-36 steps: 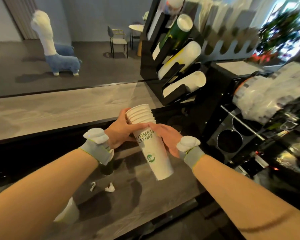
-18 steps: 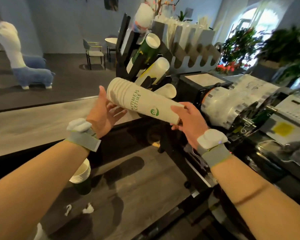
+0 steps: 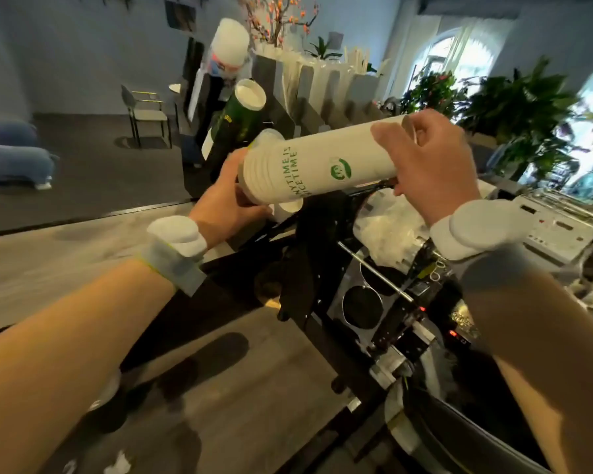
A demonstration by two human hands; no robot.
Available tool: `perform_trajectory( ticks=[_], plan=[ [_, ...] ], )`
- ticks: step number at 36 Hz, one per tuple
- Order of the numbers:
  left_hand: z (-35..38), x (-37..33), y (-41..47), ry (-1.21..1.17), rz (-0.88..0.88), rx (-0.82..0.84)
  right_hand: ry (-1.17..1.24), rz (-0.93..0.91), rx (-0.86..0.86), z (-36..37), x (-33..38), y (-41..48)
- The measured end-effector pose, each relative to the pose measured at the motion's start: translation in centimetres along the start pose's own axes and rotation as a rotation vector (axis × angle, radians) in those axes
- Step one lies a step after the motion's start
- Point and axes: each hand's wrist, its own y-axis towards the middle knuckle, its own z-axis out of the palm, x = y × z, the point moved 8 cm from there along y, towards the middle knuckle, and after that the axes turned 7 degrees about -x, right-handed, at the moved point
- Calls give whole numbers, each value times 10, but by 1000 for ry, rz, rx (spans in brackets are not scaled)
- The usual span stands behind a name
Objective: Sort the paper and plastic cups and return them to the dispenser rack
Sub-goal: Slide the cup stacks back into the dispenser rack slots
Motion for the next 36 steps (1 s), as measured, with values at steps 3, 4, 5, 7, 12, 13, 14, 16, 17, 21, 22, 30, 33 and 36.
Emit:
perform_trajectory(
  ticks=[3,4,5,7,12,13,14,16,17,21,22,30,33,36],
  plan=[
    [10,-18,10,136,88,-23,-36,7,-23,-9,1,10],
    [12,-20,15,193,93,-35,-44,2,-31,-10,1,14],
    [18,-21,17,232,87,-29,-63,0,-45,-15,1,16],
    [26,-14,25,285,47,-4,-84,-28,-62,-18,1,22],
    [43,-8,38,431,56,21,-140,-113,-42,-11,1,37],
    [45,-6,39,450,49,21,-150,-121,-33,-8,0,40],
    [47,-2,41,464,41,26,-160,-126,-23,-4,-2,42],
    [50,4,42,486,30,46,-179,-139,3,2,-3,42],
    [52,7,43,504,21,58,-185,-145,14,5,-3,43],
    [58,14,45,599,-16,118,-202,-185,65,18,-6,43],
    [60,16,46,631,-25,126,-210,-191,79,22,-8,43],
    [60,21,55,884,-51,103,-234,-262,190,47,-14,41],
    [58,23,58,884,-74,67,-249,-294,211,50,-12,44],
    [49,30,58,885,-158,38,-246,-306,264,57,-12,45]
  ],
)
